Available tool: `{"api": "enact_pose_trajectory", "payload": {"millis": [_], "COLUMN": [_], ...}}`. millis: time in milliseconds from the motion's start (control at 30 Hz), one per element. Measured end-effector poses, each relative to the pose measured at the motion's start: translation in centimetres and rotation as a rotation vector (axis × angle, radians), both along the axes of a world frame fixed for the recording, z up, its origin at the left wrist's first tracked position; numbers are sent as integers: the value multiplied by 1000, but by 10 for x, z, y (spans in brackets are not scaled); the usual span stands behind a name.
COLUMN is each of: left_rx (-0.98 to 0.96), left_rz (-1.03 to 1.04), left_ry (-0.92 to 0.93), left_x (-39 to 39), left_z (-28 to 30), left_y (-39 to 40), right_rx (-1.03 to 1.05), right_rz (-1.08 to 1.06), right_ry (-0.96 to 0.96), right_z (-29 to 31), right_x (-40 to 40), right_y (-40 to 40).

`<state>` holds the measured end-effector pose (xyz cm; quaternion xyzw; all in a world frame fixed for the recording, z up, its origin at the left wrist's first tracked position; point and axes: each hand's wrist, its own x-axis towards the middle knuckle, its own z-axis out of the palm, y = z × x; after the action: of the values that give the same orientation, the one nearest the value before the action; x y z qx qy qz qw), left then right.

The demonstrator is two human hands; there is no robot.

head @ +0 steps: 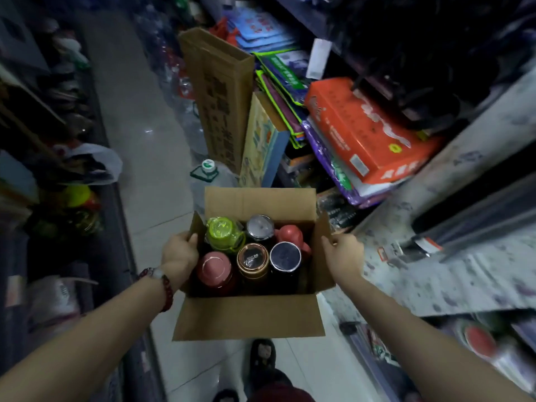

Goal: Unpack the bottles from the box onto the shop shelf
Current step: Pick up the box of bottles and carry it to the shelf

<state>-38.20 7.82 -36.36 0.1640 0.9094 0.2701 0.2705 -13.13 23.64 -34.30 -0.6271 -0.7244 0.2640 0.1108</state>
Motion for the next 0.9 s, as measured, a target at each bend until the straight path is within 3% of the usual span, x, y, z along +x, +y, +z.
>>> {"api": "enact_pose_trajectory", "payload": {"millis": [233,533,900], "left_rx": [54,-12,-39], "left_rz": [-237,-508,-561], "left_ry": [-63,7,47], "left_x": [54,147,278], "left_z": [-11,-7,-33], "left_y": [-8,-26,-56], "right_rx": [-37,-70,-81], "right_rz": [-254,-504,-499], "right_ry": [30,-13,28], "right_z": [-8,2,-16], "right_x": [88,195,326], "right_y": [-71,-151,-189]}}
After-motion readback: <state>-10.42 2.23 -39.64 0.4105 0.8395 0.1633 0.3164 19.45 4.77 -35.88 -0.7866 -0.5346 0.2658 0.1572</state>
